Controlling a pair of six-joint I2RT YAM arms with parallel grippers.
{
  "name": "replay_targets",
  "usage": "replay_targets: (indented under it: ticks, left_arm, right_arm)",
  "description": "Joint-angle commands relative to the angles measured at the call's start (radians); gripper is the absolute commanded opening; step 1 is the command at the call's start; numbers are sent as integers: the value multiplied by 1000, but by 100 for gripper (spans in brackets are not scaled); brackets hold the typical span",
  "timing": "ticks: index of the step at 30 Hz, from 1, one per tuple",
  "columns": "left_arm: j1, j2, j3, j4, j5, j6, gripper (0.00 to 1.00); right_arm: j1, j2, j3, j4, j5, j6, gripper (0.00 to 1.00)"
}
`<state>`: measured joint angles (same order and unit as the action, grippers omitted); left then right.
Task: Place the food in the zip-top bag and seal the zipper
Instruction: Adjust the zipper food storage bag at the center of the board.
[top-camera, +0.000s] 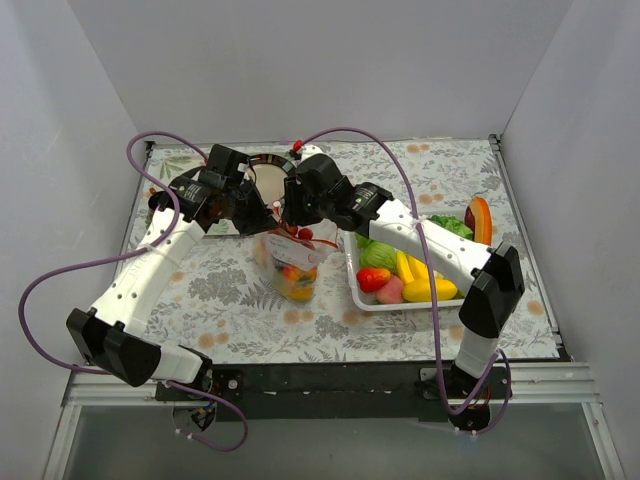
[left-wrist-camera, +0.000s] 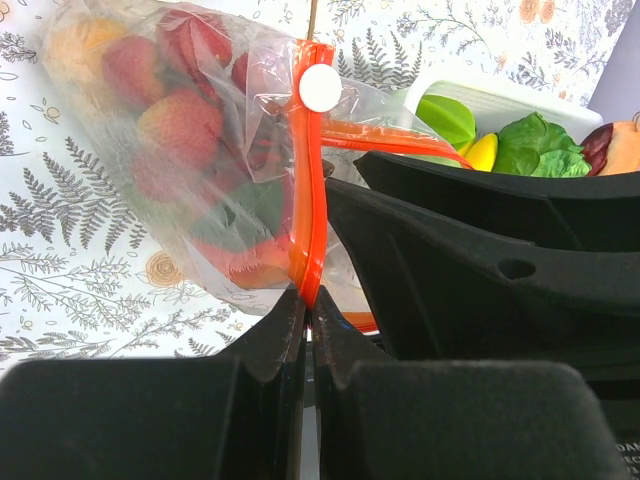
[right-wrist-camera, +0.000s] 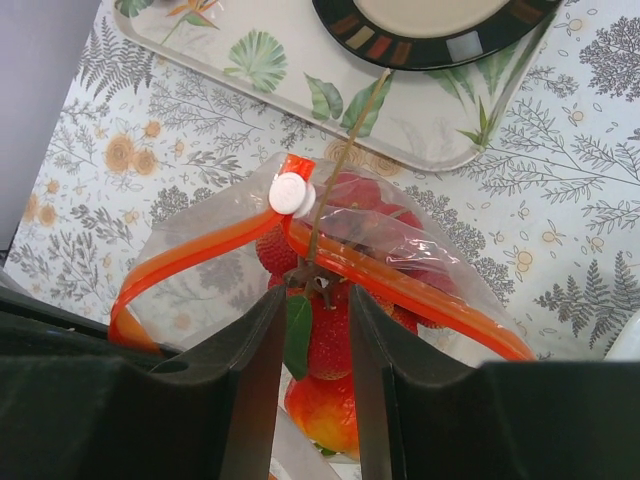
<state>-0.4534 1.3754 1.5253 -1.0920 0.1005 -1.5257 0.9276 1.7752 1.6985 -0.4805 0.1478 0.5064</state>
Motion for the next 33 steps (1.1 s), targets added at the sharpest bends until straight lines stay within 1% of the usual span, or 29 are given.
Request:
replay_targets:
  ticks: [1,13,17,18,20,21,23,24,27,33]
  left_arm:
    - [4,-16,42,6,13,-1,0]
    - [4,-12,47,6,15,-1,0]
    - [4,-13,53,0,11,-1,0]
    - [4,-13,53,-2,10,-1,0]
    - [4,-12,55,-3,8,-1,0]
    - [4,-10,55,-3,10,1,0]
    - [4,-7,55,-6,2,-4,0]
    - [4,-6,55,-8,-1,-5,0]
    - [4,5,55,-22,-27,-20,0]
    - [4,17,56,-26,-36,-48,0]
  right_arm:
    - [10,-45,1,60,12,12,40]
    - [17,7,30,77,10,11,39]
    - [17,39,64,56,13,7,31]
    - [17,40,63,57,18,7,25]
    - [17,27,58,60,29,7,18]
    - [17,23,55,62,42,6,10]
    - [17,6,56,53,52,1,3]
    - [17,-12,56,48,61,-2,1]
    - [17,-71,26,57,75,-5,1]
    - [20,-157,-57,77,64,-17,1]
